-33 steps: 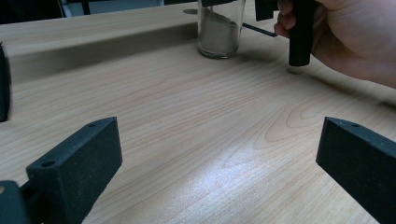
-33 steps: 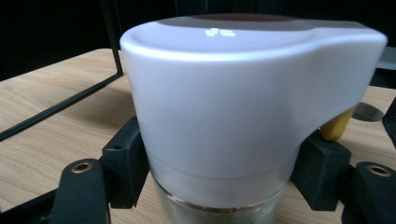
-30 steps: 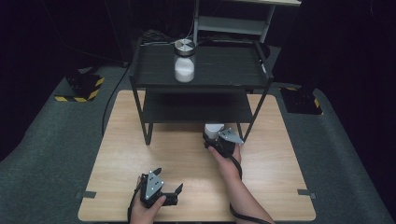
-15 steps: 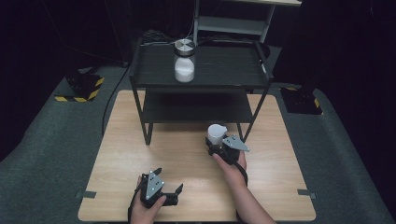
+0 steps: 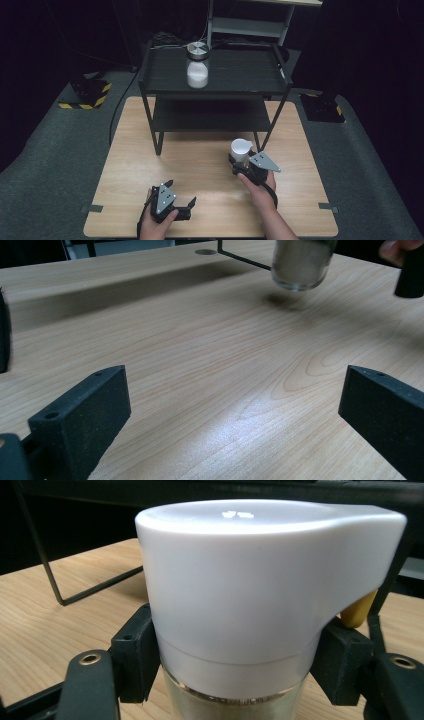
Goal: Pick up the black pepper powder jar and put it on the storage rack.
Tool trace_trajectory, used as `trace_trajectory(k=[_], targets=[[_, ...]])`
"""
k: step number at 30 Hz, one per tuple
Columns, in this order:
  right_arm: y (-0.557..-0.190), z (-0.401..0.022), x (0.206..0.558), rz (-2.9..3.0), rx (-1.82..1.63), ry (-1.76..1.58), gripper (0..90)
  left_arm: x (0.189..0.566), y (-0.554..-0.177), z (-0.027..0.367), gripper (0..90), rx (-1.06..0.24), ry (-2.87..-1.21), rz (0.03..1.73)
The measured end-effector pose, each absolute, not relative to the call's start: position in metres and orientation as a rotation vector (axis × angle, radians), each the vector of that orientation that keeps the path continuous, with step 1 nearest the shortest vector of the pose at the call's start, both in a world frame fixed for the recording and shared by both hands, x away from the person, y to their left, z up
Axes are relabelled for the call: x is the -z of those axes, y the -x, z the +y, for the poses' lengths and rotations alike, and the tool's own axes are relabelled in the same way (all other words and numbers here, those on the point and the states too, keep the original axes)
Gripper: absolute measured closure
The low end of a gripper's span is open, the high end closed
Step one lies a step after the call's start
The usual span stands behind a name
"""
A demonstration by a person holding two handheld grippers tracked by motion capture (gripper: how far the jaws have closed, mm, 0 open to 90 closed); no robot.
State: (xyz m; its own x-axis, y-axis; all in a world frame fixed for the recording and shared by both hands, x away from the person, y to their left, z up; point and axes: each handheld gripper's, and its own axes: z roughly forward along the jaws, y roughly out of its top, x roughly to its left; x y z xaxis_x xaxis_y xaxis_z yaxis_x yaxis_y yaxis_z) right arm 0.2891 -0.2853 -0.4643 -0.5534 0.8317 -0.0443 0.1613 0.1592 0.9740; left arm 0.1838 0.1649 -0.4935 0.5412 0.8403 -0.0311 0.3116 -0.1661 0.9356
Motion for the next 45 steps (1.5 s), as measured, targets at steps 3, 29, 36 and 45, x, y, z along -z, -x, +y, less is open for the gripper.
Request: trace_trajectory(k=[3,29,36,45], targets=[[-0.281,-0.290,0.457,1.830,-1.434,-0.936,30.8,0.494,-0.184,0.165,0.4,-0.631,-1.733,0.963],[-0.242,-0.311,0.401,1.795,-1.480,-0.918,30.8,0.493,-0.183,0.163,0.4,-0.639,-1.742,0.960],[-0.237,-0.311,0.388,1.783,-1.484,-0.893,30.8,0.493,-0.183,0.163,0.4,-0.638,-1.741,0.958],[-0.236,-0.316,0.368,1.777,-1.511,-0.894,30.8,0.493,-0.183,0.163,0.4,-0.635,-1.739,0.964]])
